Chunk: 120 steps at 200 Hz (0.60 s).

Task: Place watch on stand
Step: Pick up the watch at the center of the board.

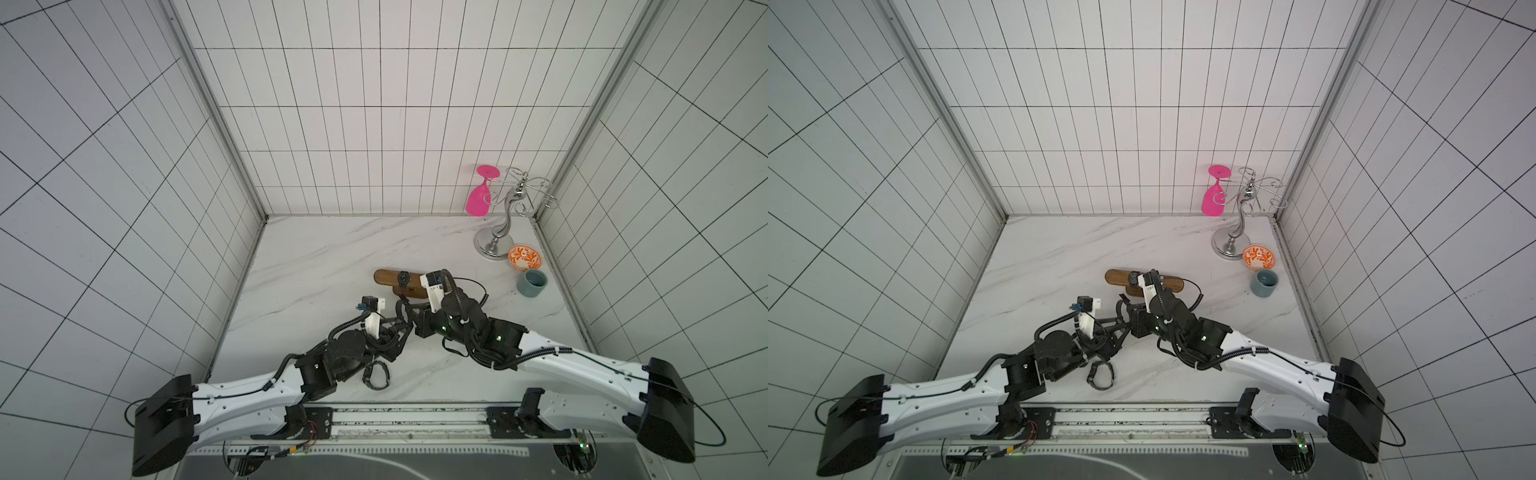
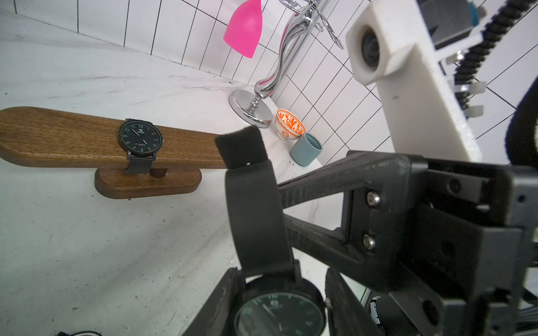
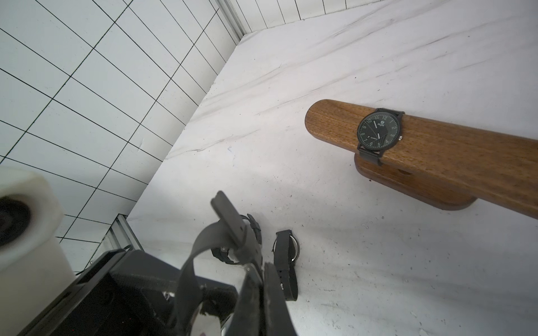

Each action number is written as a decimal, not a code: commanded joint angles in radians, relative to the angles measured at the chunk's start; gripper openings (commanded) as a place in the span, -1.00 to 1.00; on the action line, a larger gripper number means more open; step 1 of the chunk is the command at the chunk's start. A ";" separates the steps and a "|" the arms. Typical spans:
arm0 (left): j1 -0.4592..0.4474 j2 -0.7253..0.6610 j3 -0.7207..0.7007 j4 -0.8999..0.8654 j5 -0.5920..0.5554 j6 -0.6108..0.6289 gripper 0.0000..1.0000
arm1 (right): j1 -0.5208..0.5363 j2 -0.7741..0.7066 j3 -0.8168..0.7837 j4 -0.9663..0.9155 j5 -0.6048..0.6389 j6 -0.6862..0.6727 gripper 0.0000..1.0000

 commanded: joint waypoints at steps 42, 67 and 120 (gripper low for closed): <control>-0.004 0.015 0.040 -0.008 -0.020 -0.016 -0.05 | 0.022 -0.014 0.108 0.023 0.034 -0.025 -1.00; -0.004 0.016 0.040 -0.014 -0.023 -0.019 -0.03 | 0.027 -0.018 0.107 0.021 0.045 -0.026 -1.00; -0.003 0.013 0.041 -0.020 -0.018 -0.014 -0.10 | 0.032 -0.023 0.105 0.020 0.055 -0.023 -1.00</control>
